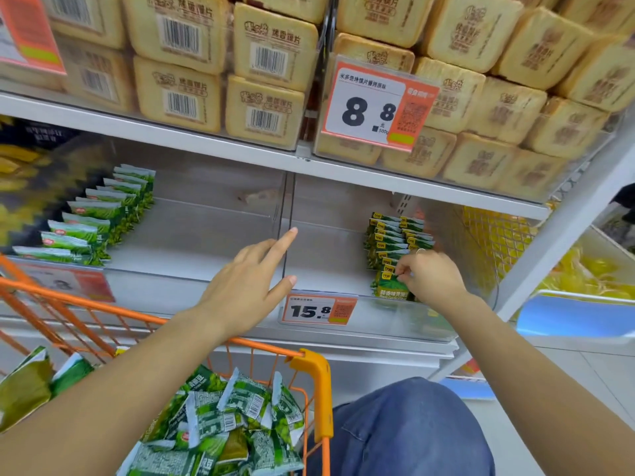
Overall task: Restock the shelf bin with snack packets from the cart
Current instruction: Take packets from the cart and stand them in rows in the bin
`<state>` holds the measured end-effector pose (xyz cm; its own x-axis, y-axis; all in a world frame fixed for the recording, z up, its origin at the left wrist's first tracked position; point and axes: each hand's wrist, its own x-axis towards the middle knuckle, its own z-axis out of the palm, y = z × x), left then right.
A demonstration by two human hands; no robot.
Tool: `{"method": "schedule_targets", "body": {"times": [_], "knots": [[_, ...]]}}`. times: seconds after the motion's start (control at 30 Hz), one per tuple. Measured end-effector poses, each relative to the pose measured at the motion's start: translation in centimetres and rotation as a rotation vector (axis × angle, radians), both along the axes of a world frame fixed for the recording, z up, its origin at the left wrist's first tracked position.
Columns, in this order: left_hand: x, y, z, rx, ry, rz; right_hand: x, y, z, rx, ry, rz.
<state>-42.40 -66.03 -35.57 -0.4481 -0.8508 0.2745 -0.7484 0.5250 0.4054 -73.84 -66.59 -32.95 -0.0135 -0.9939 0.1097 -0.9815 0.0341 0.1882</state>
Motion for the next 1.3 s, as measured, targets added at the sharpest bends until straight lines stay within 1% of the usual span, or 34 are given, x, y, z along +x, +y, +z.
{"method": "schedule_targets", "body": {"times": [0.1, 0.23, 0.3, 0.33, 0.4, 0.43, 0.5, 0.57, 0.63, 0.7, 0.77, 0.83, 0.87, 0.9, 0.93, 1.03, 1.07, 1.1, 1.17, 1.2, 1.23, 1.27, 1.3], "knots": [[0.0, 0.1, 0.2, 0.006, 0.0, 0.003, 0.2, 0.0, 0.3, 0.055, 0.113, -0.002], [-0.2, 0.1, 0.2, 0.011, -0.025, 0.009, 0.0, 0.0, 0.4, 0.114, 0.086, -0.065], [-0.2, 0.2, 0.5, 0.029, -0.023, 0.006, 0.2, 0.3, 0.7, 0.135, 0.118, -0.082], [-0.1, 0.4, 0.7, 0.044, -0.025, 0.009, 0.7, 0.7, 1.0, 0.108, 0.181, -0.064], [0.5, 1.2, 1.5, 0.061, -0.036, 0.019, 2.0, 1.2, 1.2, -0.101, 0.292, 0.09], [1.1, 1.9, 1.9, 0.051, -0.041, 0.021, 3.2, 1.6, 1.4, -0.203, 0.259, 0.182], [2.4, 3.8, 2.9, 0.007, 0.018, 0.007, 6.8, 3.1, 1.5, -0.379, 0.098, 0.397], [4.6, 6.3, 3.4, -0.035, 0.081, -0.009, 11.0, 4.9, 1.2, -0.418, -0.041, 0.555], [7.0, 8.5, 3.2, -0.031, 0.049, -0.01, 15.1, 7.3, 0.7, -0.428, -0.157, 0.664], [9.1, 10.4, 2.6, 0.067, -0.043, -0.008, 18.1, 9.6, -0.5, -0.395, -0.231, 0.767], [10.6, 11.8, 1.8, 0.253, -0.167, -0.022, 20.1, 11.3, -1.7, -0.294, -0.254, 0.848], [11.6, 12.5, 1.0, 0.448, -0.34, -0.058, 21.3, 12.4, -2.7, -0.161, -0.251, 0.887], [12.0, 12.6, 0.7, 0.513, -0.435, -0.062, 21.6, 12.7, -3.1, -0.1, -0.261, 0.889], [12.4, 12.6, 0.3, 0.528, -0.498, -0.046, 21.8, 12.9, -3.5, -0.048, -0.279, 0.882], [12.7, 12.5, 0.1, 0.501, -0.52, -0.005, 21.9, 13.1, -3.8, -0.009, -0.3, 0.87], [13.0, 11.8, 0.0, 0.331, -0.408, 0.135, 22.1, 13.2, -4.6, 0.025, -0.338, 0.834], [12.9, 11.6, 0.0, 0.302, -0.416, 0.156, 22.2, 13.1, -4.7, 0.042, -0.342, 0.825], [12.8, 11.3, -0.2, 0.269, -0.477, 0.175, 22.3, 13.1, -4.8, 0.064, -0.343, 0.819], [12.5, 10.8, -0.7, 0.2, -0.682, 0.219, 22.6, 13.3, -4.7, 0.109, -0.355, 0.804], [12.4, 10.7, -1.0, 0.196, -0.741, 0.243, 22.6, 13.3, -4.5, 0.143, -0.38, 0.781], [12.4, 10.6, -1.3, 0.223, -0.726, 0.258, 22.6, 13.4, -4.3, 0.174, -0.411, 0.754], [12.6, 10.5, -1.6, 0.264, -0.649, 0.263, 22.6, 13.4, -4.1, 0.188, -0.443, 0.731], [12.9, 10.4, -1.6, 0.312, -0.527, 0.258, 22.6, 13.4, -4.0, 0.181, -0.466, 0.715]]}}
